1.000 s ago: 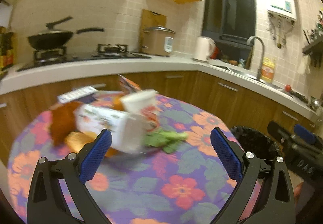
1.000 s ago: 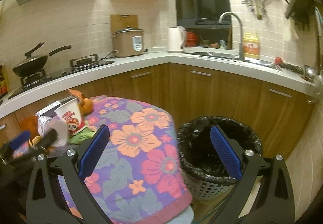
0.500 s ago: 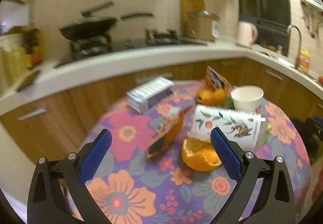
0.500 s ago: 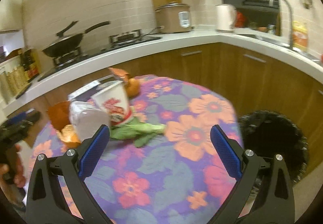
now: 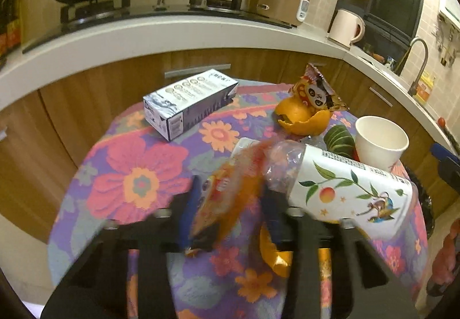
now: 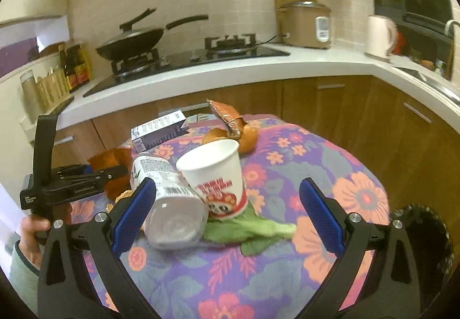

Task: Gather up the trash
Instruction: 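Grasp the orange chip bag with the left tool while the right tool grasps the white paper cup, then carry the chip bag and paper cup to the wastebasket and release both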

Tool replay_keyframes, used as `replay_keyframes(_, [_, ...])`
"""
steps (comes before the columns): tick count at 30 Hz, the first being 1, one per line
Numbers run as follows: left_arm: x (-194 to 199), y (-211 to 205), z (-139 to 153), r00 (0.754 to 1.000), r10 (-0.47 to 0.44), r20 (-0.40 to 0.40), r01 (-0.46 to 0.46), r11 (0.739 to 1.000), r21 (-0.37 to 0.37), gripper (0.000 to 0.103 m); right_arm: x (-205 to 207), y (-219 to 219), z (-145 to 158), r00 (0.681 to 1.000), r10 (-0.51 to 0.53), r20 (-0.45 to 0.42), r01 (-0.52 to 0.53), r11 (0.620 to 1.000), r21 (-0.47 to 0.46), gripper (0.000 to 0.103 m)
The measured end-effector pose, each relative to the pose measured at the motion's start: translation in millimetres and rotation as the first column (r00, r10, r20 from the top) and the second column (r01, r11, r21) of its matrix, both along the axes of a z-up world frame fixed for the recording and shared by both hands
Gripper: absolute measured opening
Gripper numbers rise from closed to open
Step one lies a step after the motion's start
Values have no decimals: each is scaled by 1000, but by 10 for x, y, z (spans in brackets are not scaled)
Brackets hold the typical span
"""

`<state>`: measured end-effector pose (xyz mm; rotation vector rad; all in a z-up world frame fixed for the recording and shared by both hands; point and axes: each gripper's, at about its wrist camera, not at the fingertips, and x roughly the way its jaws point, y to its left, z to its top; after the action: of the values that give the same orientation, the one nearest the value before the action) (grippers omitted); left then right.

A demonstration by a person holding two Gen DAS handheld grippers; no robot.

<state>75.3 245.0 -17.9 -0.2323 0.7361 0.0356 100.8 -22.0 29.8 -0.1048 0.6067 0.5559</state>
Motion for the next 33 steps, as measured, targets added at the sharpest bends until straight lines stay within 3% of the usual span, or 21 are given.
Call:
replay_keyframes(5, [-1, 42, -17, 999, 20, 39, -18, 999, -39, 14, 318, 222, -143, 996, 51, -76, -54, 998, -39, 95])
replay_keyframes(13, [-21, 37, 5, 997, 26, 72, -22, 998, -55, 13, 616, 490, -276, 981, 104, -165, -117, 990, -72, 94])
replay_keyframes(16, [-41, 24, 32, 996, 26, 82, -22, 999, -47, 13, 699, 550, -348, 971, 105, -214, -128, 987, -97, 75])
replay_keyframes(17, [-50, 23, 47, 996, 26, 87, -22, 999, -45, 13, 711, 552, -367, 969, 103, -226, -128, 987, -101, 63])
replay_keyframes(18, [-64, 19, 67, 995, 26, 93, -22, 999, -44, 12, 715, 543, -377, 969, 98, -229, -123, 988, -99, 63])
replay_keyframes(27, [-299, -54, 370, 986, 18, 168, -11, 999, -40, 11, 480, 324, -135, 989, 80, -126, -86, 996, -40, 62])
replay_keyframes(33, [-467, -340, 675, 970, -54, 235, 60, 998, -20, 11, 308, -12, 77, 998, 35, -58, -36, 999, -6, 62])
